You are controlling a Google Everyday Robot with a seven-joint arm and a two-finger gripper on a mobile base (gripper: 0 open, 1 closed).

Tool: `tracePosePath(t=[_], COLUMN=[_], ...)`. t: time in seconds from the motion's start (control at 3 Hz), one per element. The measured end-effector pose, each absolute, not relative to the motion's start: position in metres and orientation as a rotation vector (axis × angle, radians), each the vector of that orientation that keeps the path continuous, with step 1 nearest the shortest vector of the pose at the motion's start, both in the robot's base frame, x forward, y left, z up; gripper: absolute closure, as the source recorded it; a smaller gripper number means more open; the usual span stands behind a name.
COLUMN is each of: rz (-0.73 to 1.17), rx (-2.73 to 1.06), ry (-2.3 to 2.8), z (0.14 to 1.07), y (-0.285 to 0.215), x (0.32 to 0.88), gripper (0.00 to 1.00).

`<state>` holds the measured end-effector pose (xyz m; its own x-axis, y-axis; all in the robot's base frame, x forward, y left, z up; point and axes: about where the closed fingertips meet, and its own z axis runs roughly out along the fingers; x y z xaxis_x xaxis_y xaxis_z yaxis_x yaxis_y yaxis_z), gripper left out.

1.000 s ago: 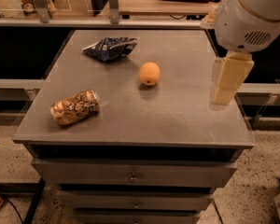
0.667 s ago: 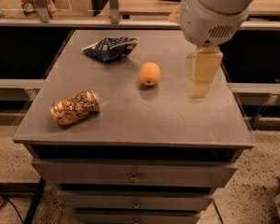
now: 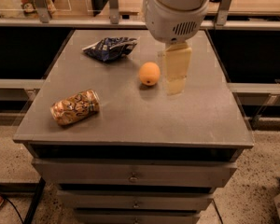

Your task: Place orange can upright

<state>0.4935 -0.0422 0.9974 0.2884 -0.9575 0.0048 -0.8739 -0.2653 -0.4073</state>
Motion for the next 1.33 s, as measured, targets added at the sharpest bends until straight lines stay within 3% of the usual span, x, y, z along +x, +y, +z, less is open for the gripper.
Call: tracePosePath(t=[1.33], rz=[-0.063], rx=[-2.589], ry=[1.49], z=[0.884], y=[0.077], x=[0.502], gripper=[0.0])
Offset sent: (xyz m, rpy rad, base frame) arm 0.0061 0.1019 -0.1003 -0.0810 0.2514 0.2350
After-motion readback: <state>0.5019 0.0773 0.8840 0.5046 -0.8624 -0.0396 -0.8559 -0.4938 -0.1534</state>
